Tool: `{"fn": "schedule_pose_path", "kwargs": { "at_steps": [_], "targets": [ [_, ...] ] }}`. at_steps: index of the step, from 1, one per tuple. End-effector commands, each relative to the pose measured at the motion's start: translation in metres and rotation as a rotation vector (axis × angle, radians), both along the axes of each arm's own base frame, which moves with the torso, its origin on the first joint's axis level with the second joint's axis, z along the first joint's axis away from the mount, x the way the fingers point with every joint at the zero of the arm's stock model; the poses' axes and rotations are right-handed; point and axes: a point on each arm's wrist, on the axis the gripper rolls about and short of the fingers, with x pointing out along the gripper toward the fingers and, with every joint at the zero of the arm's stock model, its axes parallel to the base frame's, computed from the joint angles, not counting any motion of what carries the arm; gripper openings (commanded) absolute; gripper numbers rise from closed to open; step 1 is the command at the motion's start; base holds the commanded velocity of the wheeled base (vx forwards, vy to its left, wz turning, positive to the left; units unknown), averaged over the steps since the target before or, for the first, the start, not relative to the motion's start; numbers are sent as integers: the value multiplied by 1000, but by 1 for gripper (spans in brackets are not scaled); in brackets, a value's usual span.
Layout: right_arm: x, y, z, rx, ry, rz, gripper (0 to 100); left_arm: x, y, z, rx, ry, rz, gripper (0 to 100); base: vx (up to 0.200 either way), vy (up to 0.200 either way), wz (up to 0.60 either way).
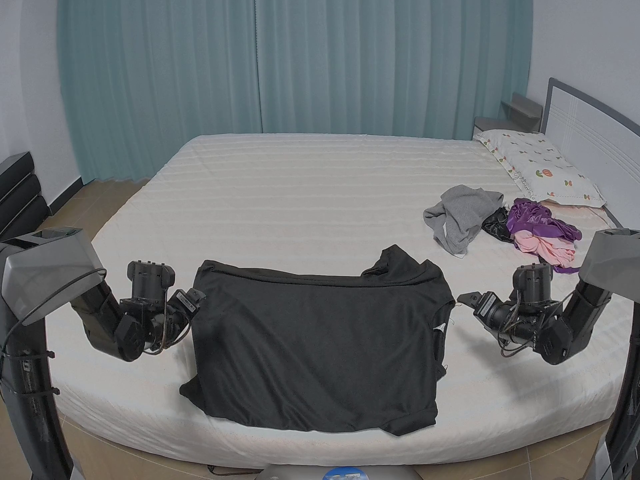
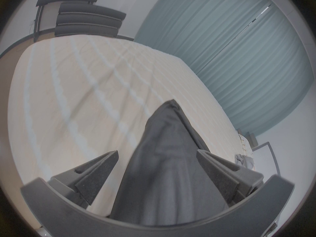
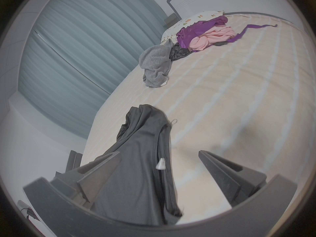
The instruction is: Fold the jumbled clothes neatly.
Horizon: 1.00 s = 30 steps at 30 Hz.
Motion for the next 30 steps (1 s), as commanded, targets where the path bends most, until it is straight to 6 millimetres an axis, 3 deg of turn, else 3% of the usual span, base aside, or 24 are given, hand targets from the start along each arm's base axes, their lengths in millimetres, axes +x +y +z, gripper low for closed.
{"fn": "schedule_pose_path", "kwargs": {
  "at_steps": [1, 11, 15, 30],
  "targets": [
    [-45, 5, 21, 65, -19, 12, 100, -46, -14, 16, -115, -17, -37, 100, 0, 0, 0],
    [-63, 8, 4, 78, 49, 38, 100, -79, -18, -4, -121, 88, -69, 100, -180, 0, 0],
    [-64, 9, -2, 88, 75, 52, 100, -89, -16, -10, -116, 129, -68, 100, 0, 0, 0],
    [-68, 16, -10, 86, 72, 81, 100, -75, -19, -46, 27, 112, -44, 100, 0, 0, 0]
  ]
}}
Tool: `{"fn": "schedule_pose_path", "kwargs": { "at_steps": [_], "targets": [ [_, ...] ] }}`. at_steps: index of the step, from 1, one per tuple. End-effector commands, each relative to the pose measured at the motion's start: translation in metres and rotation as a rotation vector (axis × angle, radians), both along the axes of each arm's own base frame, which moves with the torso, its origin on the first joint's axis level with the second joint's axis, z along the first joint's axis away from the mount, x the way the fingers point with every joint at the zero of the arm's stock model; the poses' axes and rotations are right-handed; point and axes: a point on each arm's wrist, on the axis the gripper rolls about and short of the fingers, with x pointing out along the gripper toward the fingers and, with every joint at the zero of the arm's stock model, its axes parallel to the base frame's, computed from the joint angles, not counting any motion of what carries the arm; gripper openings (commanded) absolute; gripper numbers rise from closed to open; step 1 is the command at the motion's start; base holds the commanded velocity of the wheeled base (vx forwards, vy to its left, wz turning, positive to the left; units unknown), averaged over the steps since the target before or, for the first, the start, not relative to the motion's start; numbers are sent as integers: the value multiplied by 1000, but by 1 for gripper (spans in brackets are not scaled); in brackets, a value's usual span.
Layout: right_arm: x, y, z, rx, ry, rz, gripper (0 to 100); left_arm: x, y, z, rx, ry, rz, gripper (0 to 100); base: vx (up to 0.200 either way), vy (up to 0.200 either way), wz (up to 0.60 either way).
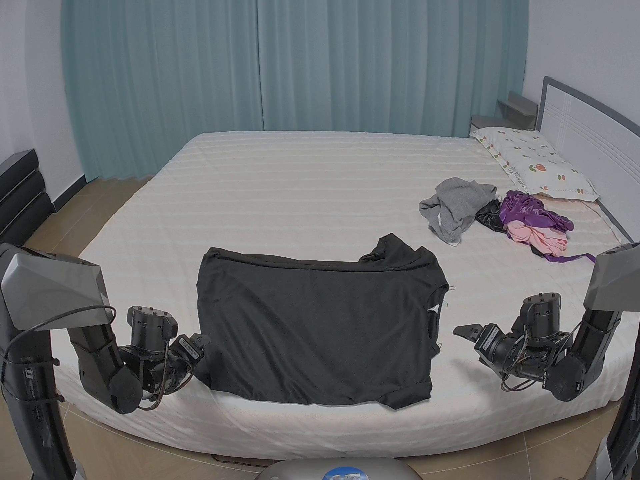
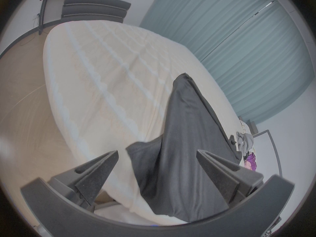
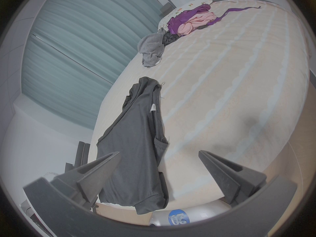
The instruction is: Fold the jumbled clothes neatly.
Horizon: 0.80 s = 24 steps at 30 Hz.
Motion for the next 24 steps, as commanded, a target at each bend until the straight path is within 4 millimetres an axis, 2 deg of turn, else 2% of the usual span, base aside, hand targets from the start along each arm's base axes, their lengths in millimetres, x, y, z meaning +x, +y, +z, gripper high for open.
{"fn": "schedule_pose_path", "kwargs": {
  "at_steps": [1, 9, 10, 19, 24],
  "targets": [
    [-1, 3, -5, -2, 4, 11, 100, 3, -1, -20, 48, 27, 2, 100, 0, 0, 0],
    [-3, 3, -4, -1, -7, 15, 100, 10, -7, -26, 92, 9, -4, 100, 0, 0, 0],
    [-3, 3, -4, -1, -7, 15, 100, 10, -7, -26, 92, 9, -4, 0, 0, 0, 0],
    [-3, 3, -8, -6, 8, 15, 100, -2, -4, -28, 108, 51, 0, 0, 0, 0, 0],
    [-4, 3, -13, -11, 26, 19, 100, -9, 0, -18, 119, 45, 3, 0, 0, 0, 0]
  ]
}}
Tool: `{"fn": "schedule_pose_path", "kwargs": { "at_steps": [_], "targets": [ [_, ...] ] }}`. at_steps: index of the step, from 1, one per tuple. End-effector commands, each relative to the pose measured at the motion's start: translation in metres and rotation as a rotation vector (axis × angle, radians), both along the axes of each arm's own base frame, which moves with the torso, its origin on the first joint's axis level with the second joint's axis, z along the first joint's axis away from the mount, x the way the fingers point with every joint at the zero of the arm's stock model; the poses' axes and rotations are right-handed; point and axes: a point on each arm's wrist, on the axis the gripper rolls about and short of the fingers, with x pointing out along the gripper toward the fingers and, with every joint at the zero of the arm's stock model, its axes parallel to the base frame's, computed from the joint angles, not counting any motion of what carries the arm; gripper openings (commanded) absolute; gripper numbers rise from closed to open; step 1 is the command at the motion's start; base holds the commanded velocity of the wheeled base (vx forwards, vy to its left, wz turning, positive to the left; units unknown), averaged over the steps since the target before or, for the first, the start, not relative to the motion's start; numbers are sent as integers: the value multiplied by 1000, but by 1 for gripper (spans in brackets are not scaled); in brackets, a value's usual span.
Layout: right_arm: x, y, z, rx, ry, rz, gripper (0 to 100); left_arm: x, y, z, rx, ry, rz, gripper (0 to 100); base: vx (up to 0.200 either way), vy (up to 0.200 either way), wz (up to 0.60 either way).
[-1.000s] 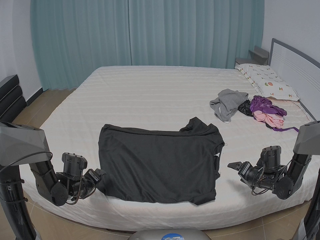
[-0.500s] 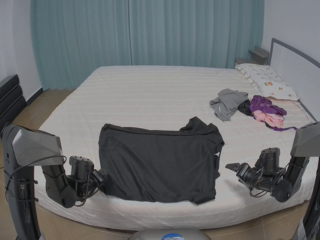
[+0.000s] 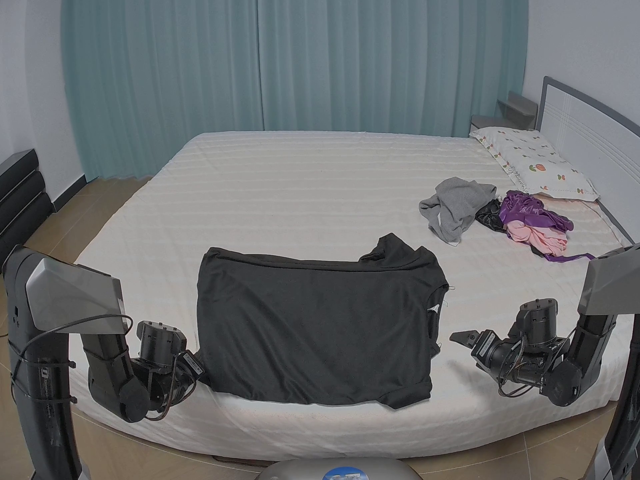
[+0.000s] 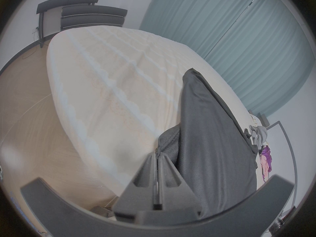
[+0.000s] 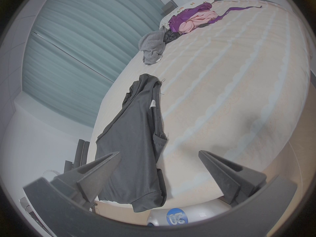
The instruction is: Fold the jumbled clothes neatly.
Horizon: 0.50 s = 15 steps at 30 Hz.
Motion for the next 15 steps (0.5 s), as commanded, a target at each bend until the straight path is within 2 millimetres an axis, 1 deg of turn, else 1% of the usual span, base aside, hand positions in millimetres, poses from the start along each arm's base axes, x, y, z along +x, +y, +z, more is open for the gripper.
{"fn": "schedule_pose_path", "kwargs": {
  "at_steps": [1, 3, 4, 6, 10, 12, 14, 15],
  "targets": [
    [-1, 0, -5, -5, 21, 3, 100, -5, 3, 7, 5, -6, 3, 0, 0, 0, 0],
    [-2, 2, -9, -12, 34, 12, 100, -11, 6, 22, 37, -30, -25, 0, 0, 0, 0],
    [-2, 2, -9, -13, 34, 14, 100, -12, 7, 23, 41, -31, -29, 0, 0, 0, 0],
    [-1, 6, -12, -16, 39, 29, 100, -19, 11, 33, 87, -46, -44, 0, 0, 0, 0],
    [0, 11, -16, -17, 44, 50, 100, -24, 15, 38, 138, -47, -47, 0, 0, 0, 0],
    [9, 16, -16, -16, 28, 62, 100, -24, 23, 41, 194, -51, -29, 0, 0, 0, 0],
    [11, 17, -18, -16, 27, 64, 100, -23, 26, 43, 206, -59, -17, 0, 0, 0, 0],
    [17, 18, -24, -19, 35, 62, 100, -21, 33, 49, 219, -78, 5, 0, 0, 0, 0]
  ]
}}
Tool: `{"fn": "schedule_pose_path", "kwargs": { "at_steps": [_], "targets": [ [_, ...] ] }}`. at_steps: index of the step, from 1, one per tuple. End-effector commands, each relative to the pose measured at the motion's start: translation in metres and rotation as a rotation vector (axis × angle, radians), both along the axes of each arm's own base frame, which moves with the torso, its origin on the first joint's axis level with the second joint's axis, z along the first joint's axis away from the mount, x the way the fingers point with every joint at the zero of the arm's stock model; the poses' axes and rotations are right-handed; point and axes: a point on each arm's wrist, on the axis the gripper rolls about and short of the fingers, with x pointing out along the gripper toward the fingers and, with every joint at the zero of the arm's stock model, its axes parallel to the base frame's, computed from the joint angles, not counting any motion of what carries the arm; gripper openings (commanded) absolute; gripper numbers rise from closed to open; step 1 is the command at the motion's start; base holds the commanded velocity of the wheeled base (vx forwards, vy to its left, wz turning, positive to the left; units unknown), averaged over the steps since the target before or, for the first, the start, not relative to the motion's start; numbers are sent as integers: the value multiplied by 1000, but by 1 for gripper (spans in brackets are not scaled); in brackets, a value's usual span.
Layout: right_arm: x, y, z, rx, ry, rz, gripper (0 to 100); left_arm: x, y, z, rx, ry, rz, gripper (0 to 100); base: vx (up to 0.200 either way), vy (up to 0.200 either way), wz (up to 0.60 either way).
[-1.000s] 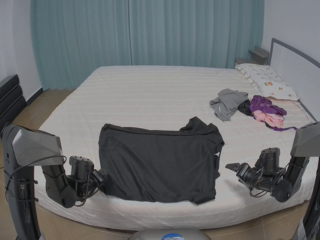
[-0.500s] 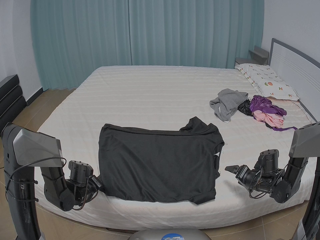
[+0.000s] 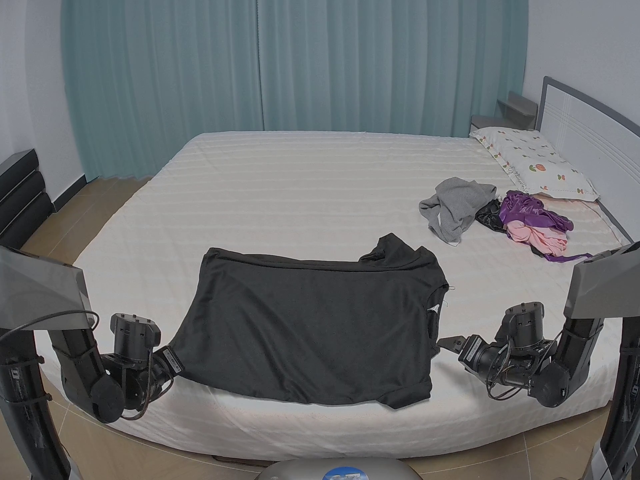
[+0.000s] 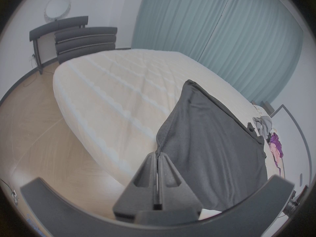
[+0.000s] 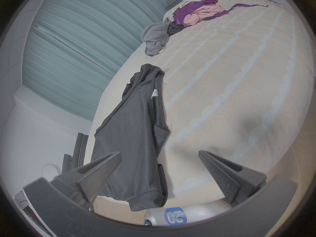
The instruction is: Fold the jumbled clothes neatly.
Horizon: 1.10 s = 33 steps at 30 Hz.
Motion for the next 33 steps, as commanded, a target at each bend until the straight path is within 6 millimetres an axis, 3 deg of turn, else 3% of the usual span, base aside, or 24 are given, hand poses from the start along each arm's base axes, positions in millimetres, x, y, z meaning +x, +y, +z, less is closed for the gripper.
{"fn": "schedule_pose_path", "kwargs": {
  "at_steps": [1, 7, 14, 15, 32, 33],
  "targets": [
    [10, 5, -12, -6, 14, 8, 100, 1, 13, 15, 18, -54, 43, 0, 0, 0, 0],
    [36, 9, -21, -15, 32, 2, 100, 7, 37, 23, 50, -82, 104, 0, 0, 0, 0],
    [56, 11, -22, -14, 27, -9, 100, 10, 42, 21, 54, -78, 122, 0, 0, 0, 0],
    [56, 11, -22, -14, 27, -9, 0, 10, 42, 21, 54, -78, 122, 0, 0, 0, 0],
    [54, 10, -23, -77, 52, 36, 0, 13, 50, 17, 50, -72, 143, 0, 0, 0, 0],
    [54, 9, -23, -78, 53, 35, 100, 13, 50, 16, 51, -66, 141, 0, 0, 0, 0]
  ]
}}
